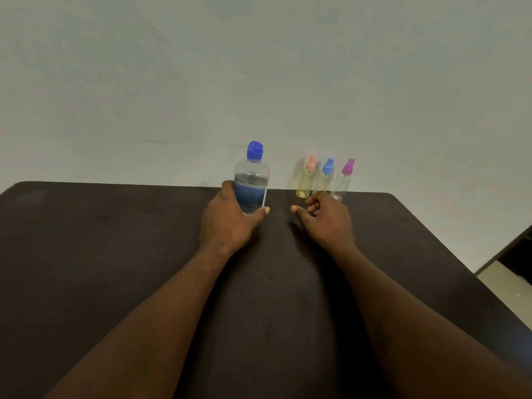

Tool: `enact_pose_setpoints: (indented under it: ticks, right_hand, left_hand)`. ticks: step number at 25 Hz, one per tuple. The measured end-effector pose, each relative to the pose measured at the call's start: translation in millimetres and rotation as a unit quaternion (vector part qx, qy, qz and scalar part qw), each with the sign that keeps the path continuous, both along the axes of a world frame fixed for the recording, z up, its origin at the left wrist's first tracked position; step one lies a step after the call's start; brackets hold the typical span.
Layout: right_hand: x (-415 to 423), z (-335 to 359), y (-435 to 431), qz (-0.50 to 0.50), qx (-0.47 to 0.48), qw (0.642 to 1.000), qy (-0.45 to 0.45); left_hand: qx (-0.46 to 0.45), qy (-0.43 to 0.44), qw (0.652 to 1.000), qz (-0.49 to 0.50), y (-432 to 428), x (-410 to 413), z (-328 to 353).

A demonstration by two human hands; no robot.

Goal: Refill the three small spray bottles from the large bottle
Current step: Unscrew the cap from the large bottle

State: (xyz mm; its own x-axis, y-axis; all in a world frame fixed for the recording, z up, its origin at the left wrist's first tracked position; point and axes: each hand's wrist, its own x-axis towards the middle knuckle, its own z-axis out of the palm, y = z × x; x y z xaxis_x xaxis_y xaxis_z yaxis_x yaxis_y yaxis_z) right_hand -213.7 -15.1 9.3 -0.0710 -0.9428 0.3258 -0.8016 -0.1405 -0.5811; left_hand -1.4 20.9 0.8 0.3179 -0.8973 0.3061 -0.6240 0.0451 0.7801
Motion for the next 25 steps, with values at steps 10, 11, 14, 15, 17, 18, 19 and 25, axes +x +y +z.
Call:
enact_pose_setpoints:
  ticks: [10,11,14,15,17,18,19,25]
  right_hand:
    - [54.2,-5.2,119.2,0.117,0.045,0.980,-0.156]
    - [57.2,-5.5,132.2,0.121,0.049,0.978,-0.164]
    - [66.6,-3.3,172.3,0.131,0.063,0.971,-0.191]
    - [69.8,0.1,184.0,0.138,0.066,0.964,-0.217]
    - [78.8,13.3,203.0,0.158,0.050,0.949,-0.267]
    - [84.6,22.5,210.6,0.170,0.032,0.942,-0.288]
    - [91.3,32.8,218.2,0.182,0.012,0.934,-0.308]
    - [123.8,76.9,249.7,0.227,-0.085,0.936,-0.254]
  left_hand:
    - [0.015,0.026,1.000,0.003,123.4,15.8,9.3]
    - [0.018,0.028,0.999,0.006,137.4,17.6,9.4]
    - [0.017,0.030,0.999,0.014,178.3,23.4,8.2]
    - [0.017,0.029,0.999,0.016,190.5,25.2,7.0]
    - [0.019,0.027,0.999,0.015,211.9,27.8,6.9]
    - [0.019,0.026,0.999,0.015,220.7,28.9,7.2]
    - [0.018,0.027,0.999,0.015,229.5,30.2,7.6]
    - [0.012,0.045,0.999,0.014,260.9,36.5,6.0]
